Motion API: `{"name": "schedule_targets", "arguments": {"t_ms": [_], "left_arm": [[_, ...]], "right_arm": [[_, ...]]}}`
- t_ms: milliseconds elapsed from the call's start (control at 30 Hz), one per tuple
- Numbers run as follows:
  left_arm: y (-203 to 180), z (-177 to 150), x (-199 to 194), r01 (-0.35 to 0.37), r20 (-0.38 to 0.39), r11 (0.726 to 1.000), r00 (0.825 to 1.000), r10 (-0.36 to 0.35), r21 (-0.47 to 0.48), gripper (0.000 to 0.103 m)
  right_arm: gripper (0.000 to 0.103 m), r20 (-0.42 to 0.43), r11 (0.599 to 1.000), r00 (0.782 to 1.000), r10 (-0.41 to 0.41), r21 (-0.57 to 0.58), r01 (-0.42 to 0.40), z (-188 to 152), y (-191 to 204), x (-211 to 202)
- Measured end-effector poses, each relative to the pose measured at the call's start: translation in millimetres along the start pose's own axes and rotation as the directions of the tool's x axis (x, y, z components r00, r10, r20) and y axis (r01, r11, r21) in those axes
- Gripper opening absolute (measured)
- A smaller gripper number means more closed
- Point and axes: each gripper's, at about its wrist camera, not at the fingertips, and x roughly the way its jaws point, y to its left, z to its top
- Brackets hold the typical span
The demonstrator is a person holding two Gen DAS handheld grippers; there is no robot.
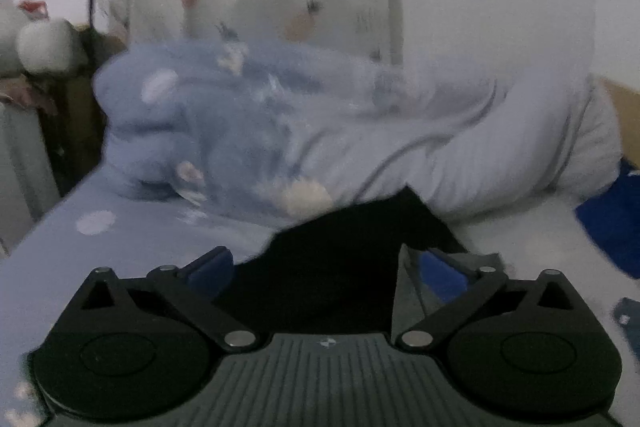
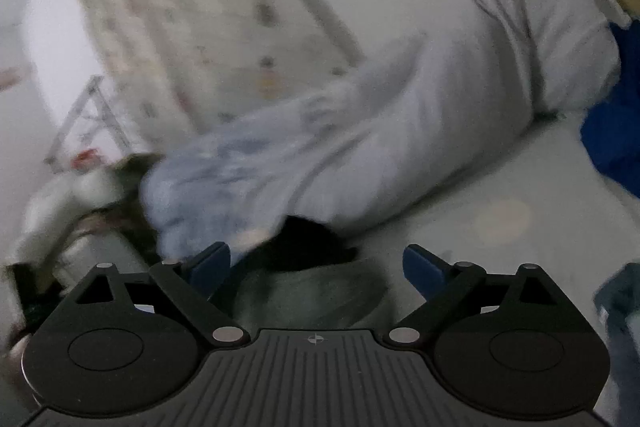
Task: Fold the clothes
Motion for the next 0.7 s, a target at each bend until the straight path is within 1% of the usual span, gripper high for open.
{"name": "schedule_targets", "arguments": {"t_ms": [100,167,233,333,400,467,567,633,700], "left_arm": [[16,0,-77,0.007,0.039,1.000,0.999,-0.007,0.011,0.103],[24,-1,-123,0.017,0.060,1.000,0.998,-0.018,0.015,0.103],[32,-4,-165,0.036,0.073,0.999,0.997,-0.037,0.018,0.103],[39,-14,-220,0.087,0.052,0.996,0.995,-0.087,0.005,0.103],[42,-26,-248,0.124,0.029,0.992,0.992,-0.124,-0.002,0.103],[39,-45,-266,0.159,-0.006,0.987,0.987,-0.159,-0.007,0.103],[24,-91,-280,0.214,-0.089,0.977,0.973,-0.212,0.013,0.103],[8,-125,-279,0.256,-0.157,0.966,0.956,-0.249,0.027,0.103],[-13,-161,-268,0.291,-0.231,0.956,0.933,-0.276,0.030,0.103]], "right_arm": [[0.097,-0.003,0.997,0.997,0.075,-0.027,-0.075,1,35,-79],[0.098,-0.014,0.989,0.990,0.142,-0.048,-0.143,4,60,-133],[0.099,-0.011,0.979,0.981,0.195,-0.062,-0.195,5,80,-177],[0.099,0.009,0.968,0.970,0.244,-0.065,-0.243,8,107,-243],[0.100,0.024,0.962,0.965,0.261,-0.083,-0.258,9,122,-280],[0.101,0.039,0.960,0.965,0.258,-0.119,-0.252,6,134,-310],[0.102,0.057,0.963,0.969,0.239,-0.137,-0.230,-7,146,-339],[0.102,0.052,0.965,0.971,0.233,-0.140,-0.224,-19,151,-351],[0.102,0.036,0.965,0.973,0.228,-0.140,-0.221,-30,153,-356]]}}
